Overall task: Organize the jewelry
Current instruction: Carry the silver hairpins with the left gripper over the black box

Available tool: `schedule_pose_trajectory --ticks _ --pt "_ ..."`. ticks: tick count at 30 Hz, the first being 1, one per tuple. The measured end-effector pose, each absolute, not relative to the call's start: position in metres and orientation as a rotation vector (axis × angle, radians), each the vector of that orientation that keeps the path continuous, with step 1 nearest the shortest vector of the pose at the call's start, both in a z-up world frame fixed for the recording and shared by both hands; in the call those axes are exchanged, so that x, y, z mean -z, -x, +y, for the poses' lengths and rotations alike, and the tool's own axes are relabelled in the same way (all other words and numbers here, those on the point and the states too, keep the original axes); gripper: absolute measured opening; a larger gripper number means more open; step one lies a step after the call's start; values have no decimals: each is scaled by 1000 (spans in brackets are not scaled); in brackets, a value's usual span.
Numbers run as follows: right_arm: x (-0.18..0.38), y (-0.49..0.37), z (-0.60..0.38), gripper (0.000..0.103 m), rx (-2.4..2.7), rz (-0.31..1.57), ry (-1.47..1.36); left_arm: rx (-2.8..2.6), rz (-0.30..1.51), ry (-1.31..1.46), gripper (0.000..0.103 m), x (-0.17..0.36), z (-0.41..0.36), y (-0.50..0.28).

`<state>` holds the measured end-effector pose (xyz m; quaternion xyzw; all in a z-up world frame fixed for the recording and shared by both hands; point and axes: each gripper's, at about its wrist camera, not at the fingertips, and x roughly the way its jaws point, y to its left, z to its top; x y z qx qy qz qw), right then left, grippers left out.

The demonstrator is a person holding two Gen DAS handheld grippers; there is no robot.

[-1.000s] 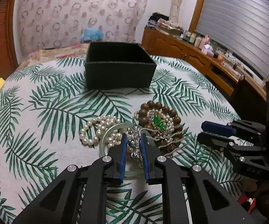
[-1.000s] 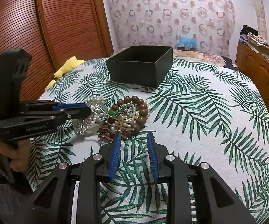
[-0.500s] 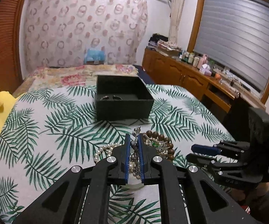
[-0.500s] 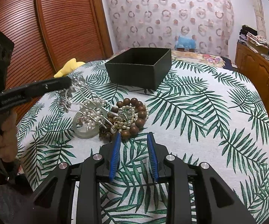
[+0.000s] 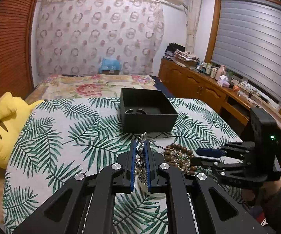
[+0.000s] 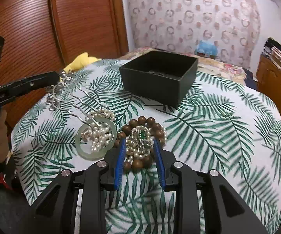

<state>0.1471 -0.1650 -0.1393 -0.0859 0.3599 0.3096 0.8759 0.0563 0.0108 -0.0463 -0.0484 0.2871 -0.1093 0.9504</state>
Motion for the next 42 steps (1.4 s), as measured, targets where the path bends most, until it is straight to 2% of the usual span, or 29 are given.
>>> schedule_pose_trajectory --ticks 12,14,18,19,28,42 --pt "150 -161 -140 28 -670 809 326 226 595 108 7 54 15 -55" --pt "151 -161 -138 21 -675 819 324 226 597 110 7 55 15 -55" --pt "151 -159 -138 16 -684 815 322 226 597 109 7 55 15 -55" --pt "149 -159 -141 8 -681 807 308 225 598 109 7 55 15 -56" --pt "128 -156 -157 8 -688 745 242 226 595 107 7 55 15 -56" --pt "66 -167 -162 7 -703 625 220 219 559 86 7 41 17 -77"
